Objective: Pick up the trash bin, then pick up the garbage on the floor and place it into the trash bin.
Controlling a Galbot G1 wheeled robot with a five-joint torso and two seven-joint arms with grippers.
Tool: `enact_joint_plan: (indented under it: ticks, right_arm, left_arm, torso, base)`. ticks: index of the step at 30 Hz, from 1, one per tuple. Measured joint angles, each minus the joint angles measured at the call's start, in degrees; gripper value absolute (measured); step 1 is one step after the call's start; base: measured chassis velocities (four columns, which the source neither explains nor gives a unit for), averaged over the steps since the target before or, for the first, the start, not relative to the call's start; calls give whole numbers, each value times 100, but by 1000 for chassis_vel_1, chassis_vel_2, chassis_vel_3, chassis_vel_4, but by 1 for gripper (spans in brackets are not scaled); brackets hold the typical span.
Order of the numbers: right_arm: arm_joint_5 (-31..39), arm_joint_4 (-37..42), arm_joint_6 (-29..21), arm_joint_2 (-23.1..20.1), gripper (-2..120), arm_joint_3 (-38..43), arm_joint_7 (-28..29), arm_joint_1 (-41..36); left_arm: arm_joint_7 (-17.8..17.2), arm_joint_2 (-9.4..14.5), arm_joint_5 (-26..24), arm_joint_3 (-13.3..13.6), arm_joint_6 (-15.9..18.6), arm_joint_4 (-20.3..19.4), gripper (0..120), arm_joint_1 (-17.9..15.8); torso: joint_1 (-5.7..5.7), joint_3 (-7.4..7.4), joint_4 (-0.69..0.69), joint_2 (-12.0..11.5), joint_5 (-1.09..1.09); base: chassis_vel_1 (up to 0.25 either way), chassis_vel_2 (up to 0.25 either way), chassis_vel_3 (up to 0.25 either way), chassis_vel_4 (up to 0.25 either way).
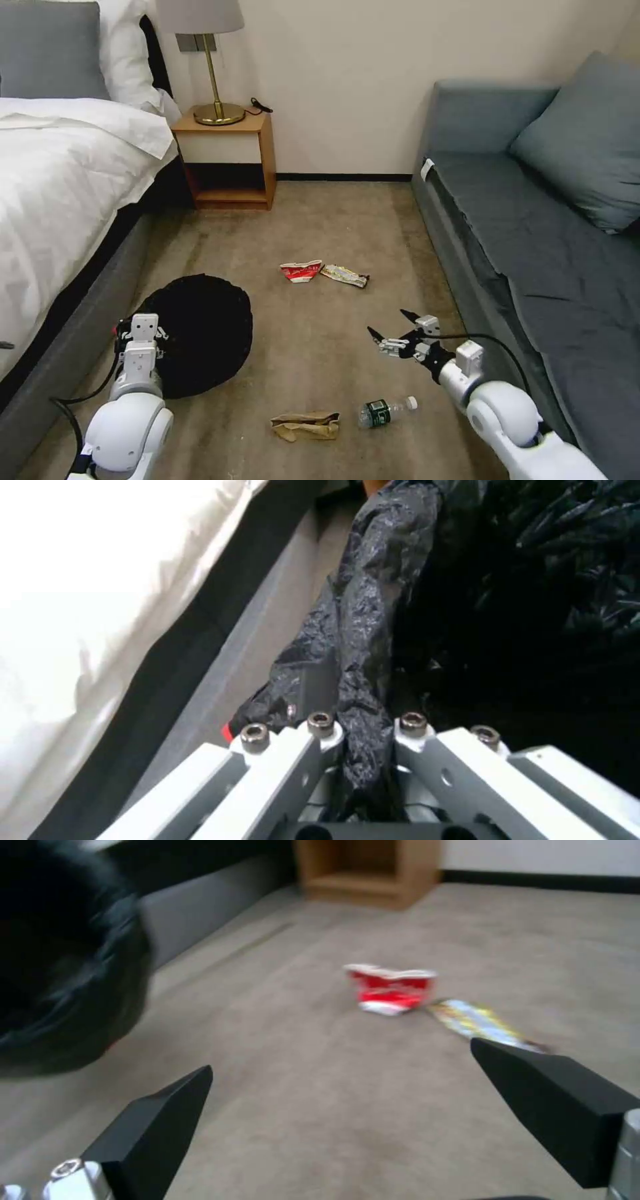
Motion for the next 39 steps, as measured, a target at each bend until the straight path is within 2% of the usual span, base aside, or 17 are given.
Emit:
enact_joint_plan:
  ticks: [4, 5, 8, 9, 10, 11, 15, 19, 28, 39]
  right_arm:
    - [173, -678, -66, -215, 100, -1620, -297, 1262]
    - [173, -678, -66, -215, 100, -1620, -297, 1262]
    - [305, -1060, -95, -205, 100, -2682, -426, 2152]
    - [313, -1084, -95, -201, 100, -2752, -437, 2212]
    - [363, -1264, -97, -149, 100, -3248, -514, 2597]
    - [363, -1264, -97, -149, 100, -3248, -514, 2597]
    - [394, -1732, -105, 146, 100, -4527, -752, 3304]
    - [335, -1961, -107, 351, 100, -5093, -831, 3511]
    - [133, -2278, -121, 741, 100, -5832, -993, 3719]
    - [-159, -2855, -115, 1079, 100, -6060, -1026, 3805]
  left_arm:
    - [-9, -25, 5, -6, -23, 6, 0, 0]
    - [-9, -25, 5, -6, -23, 6, 0, 0]
    - [-6, -20, 29, -41, -23, -28, 0, 12]
    - [-6, -20, 30, -44, -23, -31, 0, 13]
    - [1, -23, 37, -72, -23, -64, 0, 35]
    - [1, -23, 37, -72, -23, -64, 0, 35]
    - [48, -120, 138, -122, -88, -116, 0, 102]
    - [91, -215, 218, -114, -138, -140, 0, 148]
    - [123, -226, 300, -112, -174, -170, 0, 173]
    - [152, -289, 371, -91, -251, -183, 0, 186]
  torso:
    - [0, 0, -1, 0, -1]
    - [0, 0, -1, 0, -1]
    - [0, 1, 0, 0, -2]
    - [0, 1, 0, 0, -2]
    - [0, 1, 1, -1, -2]
    - [0, 1, 1, -1, -2]
    - [0, 1, 1, -1, -2]
    - [0, 1, 0, -1, -2]
    - [0, 0, 0, 0, -2]
    - [0, 0, 0, -1, -1]
  base:
    - [0, 0, 0, 0]
    - [0, 0, 0, 0]
    - [0, 0, 0, 0]
    - [0, 0, 0, 0]
    - [0, 0, 0, 0]
    - [0, 0, 0, 0]
    - [0, 0, 0, 0]
    - [0, 0, 0, 0]
    - [0, 0, 0, 0]
    - [0, 0, 0, 0]
